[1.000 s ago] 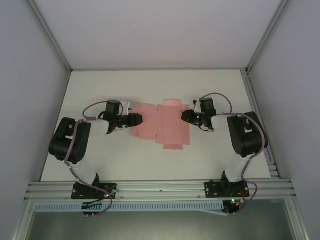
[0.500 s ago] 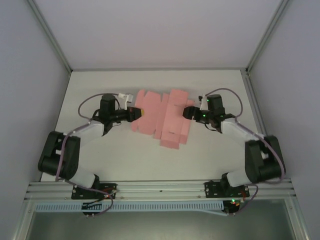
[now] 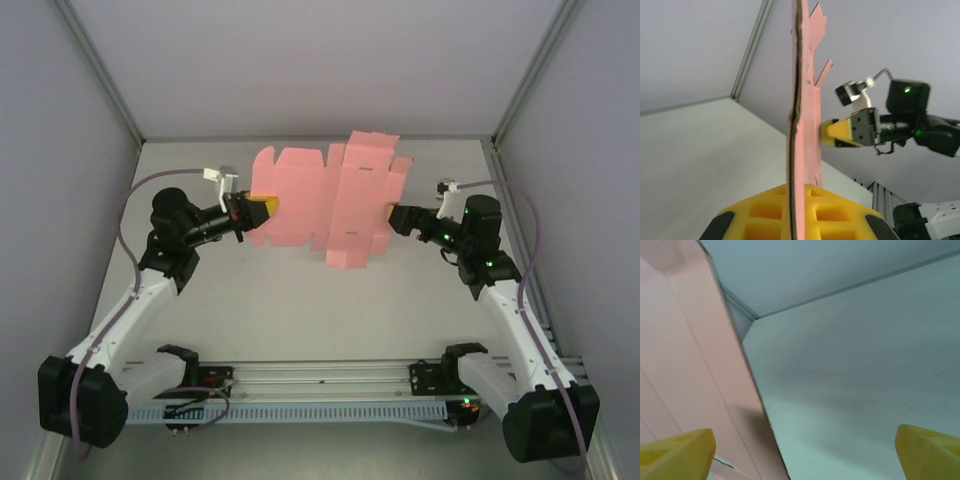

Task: Assemble paper box

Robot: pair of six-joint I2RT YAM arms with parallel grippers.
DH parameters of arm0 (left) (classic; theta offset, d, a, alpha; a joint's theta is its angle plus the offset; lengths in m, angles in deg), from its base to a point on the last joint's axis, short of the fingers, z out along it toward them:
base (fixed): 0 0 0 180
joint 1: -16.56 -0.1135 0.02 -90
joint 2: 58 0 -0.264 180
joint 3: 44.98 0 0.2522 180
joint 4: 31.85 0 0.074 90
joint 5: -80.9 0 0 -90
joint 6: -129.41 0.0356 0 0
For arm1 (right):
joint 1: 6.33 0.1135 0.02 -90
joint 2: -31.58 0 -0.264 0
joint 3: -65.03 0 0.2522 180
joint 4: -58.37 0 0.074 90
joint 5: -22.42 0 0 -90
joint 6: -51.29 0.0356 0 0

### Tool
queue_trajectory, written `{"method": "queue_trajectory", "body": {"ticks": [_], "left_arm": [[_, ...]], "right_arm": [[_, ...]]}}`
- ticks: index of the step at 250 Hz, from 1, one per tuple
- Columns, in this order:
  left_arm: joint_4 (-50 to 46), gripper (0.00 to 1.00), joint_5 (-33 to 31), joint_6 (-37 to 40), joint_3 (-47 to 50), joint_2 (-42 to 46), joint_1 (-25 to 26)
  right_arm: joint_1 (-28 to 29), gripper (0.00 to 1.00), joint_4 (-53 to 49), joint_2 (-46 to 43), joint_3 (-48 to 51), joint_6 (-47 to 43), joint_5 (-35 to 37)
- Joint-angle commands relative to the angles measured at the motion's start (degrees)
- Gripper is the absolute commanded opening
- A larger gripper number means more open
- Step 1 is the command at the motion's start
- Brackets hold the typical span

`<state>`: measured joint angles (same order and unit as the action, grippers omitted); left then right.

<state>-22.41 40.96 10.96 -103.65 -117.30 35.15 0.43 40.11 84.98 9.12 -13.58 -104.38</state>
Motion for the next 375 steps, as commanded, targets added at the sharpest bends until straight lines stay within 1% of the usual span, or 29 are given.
{"method": "queue_trajectory", "body": {"ticks": [1, 33, 50, 65, 77, 90, 104, 126, 141, 163, 178, 181, 185, 196, 200, 216, 218, 231, 249, 265, 281, 290, 307, 314, 337, 352, 375], "left_arm": [[-0.2, 0.00, 1.2, -2.8, -2.9, 2.5, 0.1], [2.0, 0.00, 0.6, -6.0, -2.2, 4.0, 0.0], [4.6, 0.00, 0.5, -7.5, -1.3, 4.9, 0.0], [5.8, 0.00, 0.5, -8.4, -0.8, 5.4, 0.0], [5.8, 0.00, 0.4, -8.6, -0.8, 5.6, 0.1], [5.5, 0.00, -0.1, -8.6, -0.8, 5.8, 0.1], [4.5, 0.00, -0.9, -8.2, -1.0, 5.9, 0.0], [3.7, 0.00, -1.8, -8.0, -0.6, 5.9, 0.0], [3.6, 0.00, -2.4, -8.1, 0.2, 5.9, 0.0], [3.2, 0.00, -3.8, -8.0, 2.1, 6.0, 0.0], [1.0, 0.00, -5.8, -7.5, 3.3, 5.9, 0.0], [0.3, 0.05, -6.4, -7.2, 3.4, 6.0, 0.0], [-1.1, 0.16, -7.2, -6.7, 3.6, 6.0, 0.1], [-5.8, 0.55, -10.1, -5.0, 3.7, 6.3, 0.0], [-7.6, 0.65, -11.4, -4.3, 3.8, 6.5, 0.0], [-15.5, 0.97, -18.5, -1.9, 4.3, 7.4, 0.1], [-16.5, 0.99, -19.6, -1.7, 4.5, 7.6, 0.0], [-22.5, 1.00, -26.5, -0.4, 5.2, 8.7, 0.0], [-29.7, 1.00, -35.6, -0.2, 6.7, 10.4, 0.0], [-35.1, 1.00, -41.6, -0.4, 7.9, 12.2, 0.1], [-38.9, 1.00, -46.3, -0.8, 8.8, 13.7, 0.1], [-40.4, 1.00, -47.5, -0.7, 9.1, 14.4, 0.0], [-42.0, 1.00, -48.6, -0.7, 8.9, 15.1, 0.1], [-42.3, 1.00, -48.9, -0.9, 8.7, 15.1, 0.1], [-41.8, 1.00, -48.9, -0.9, 8.4, 15.1, 0.1], [-40.8, 1.00, -48.5, -0.8, 8.2, 14.6, 0.1], [-39.8, 1.00, -46.7, -0.3, 6.7, 12.7, 0.0]], "right_arm": [[-0.3, 0.86, 9.1, 0.1, 0.3, 2.1, -11.5], [-0.3, 0.77, 14.9, 0.0, 1.2, 5.4, -14.5], [-0.4, 0.75, 16.7, 0.3, 1.7, 6.1, -15.5], [-0.3, 0.67, 18.4, 0.7, 2.1, 7.4, -15.9], [-0.3, 0.56, 19.3, 0.9, 2.1, 7.9, -16.4], [-0.3, 0.37, 19.6, 1.1, 2.3, 8.3, -16.4], [-0.3, 0.23, 20.2, 1.0, 2.4, 8.2, -16.5], [-0.3, 0.06, 22.5, 0.8, 3.1, 8.2, -17.5], [-0.3, 0.00, 25.1, 0.7, 4.0, 9.0, -18.4], [-0.2, 0.00, 26.8, 0.7, 5.1, 9.3, -18.2], [-0.2, 0.00, 26.6, 0.9, 5.7, 8.6, -17.4], [-0.1, 0.00, 26.4, 1.0, 5.7, 8.2, -17.2], [0.0, 0.00, 25.8, 0.9, 5.8, 7.4, -17.0], [0.5, 0.00, 22.2, 0.9, 5.6, 3.7, -16.6], [0.8, 0.00, 19.8, 0.9, 5.3, 1.9, -15.9], [2.4, 0.00, 9.6, 1.0, 3.7, -4.9, -11.7], [2.7, 0.00, 8.6, 1.1, 3.6, -5.6, -11.3], [4.8, 0.00, 3.0, 1.8, 3.0, -9.4, -8.6], [8.3, 0.00, -1.6, 2.8, 3.2, -13.0, -4.7], [11.0, 0.00, -5.2, 4.1, 3.6, -15.6, 0.6], [12.0, 0.00, -8.4, 5.6, 3.9, -18.0, 4.2], [12.3, 0.00, -9.2, 6.6, 4.2, -18.5, 6.8], [13.0, 0.00, -11.7, 8.9, 3.5, -21.7, 9.6], [13.7, 0.00, -13.2, 10.3, 2.5, -22.7, 12.3], [15.9, 0.00, -18.6, 14.4, -1.8, -27.9, 16.8], [18.4, 0.00, -21.0, 17.1, -4.8, -31.8, 22.9], [23.4, 0.00, -22.3, 20.6, -8.4, -39.8, 35.0]]}}
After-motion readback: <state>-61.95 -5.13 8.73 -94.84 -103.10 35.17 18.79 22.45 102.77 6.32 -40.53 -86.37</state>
